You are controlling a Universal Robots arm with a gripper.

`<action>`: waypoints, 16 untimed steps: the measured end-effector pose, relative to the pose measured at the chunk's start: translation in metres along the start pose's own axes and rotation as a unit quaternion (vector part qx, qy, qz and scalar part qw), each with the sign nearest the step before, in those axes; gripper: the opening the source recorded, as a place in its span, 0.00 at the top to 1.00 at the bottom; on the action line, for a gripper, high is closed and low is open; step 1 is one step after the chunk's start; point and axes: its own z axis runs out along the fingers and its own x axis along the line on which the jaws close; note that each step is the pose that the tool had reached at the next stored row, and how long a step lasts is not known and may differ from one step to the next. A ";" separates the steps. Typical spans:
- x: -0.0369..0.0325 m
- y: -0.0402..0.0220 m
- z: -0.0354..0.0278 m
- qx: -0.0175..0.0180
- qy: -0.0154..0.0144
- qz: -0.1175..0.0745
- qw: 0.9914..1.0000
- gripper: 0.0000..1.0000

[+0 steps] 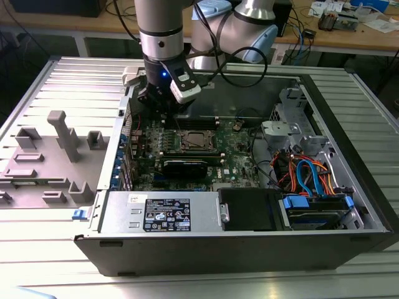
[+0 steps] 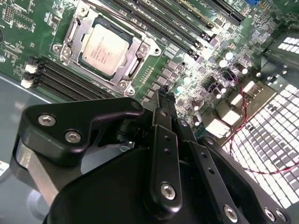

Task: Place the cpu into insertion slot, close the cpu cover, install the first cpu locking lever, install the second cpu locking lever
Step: 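Install the first cpu locking lever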

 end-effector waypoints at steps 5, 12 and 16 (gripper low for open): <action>0.0032 0.0001 0.0003 -0.002 0.000 0.000 1.000 0.89; 0.0058 0.0030 0.0008 -0.003 0.000 0.000 1.000 0.89; 0.0058 0.0060 0.0015 -0.006 0.000 0.000 1.000 0.89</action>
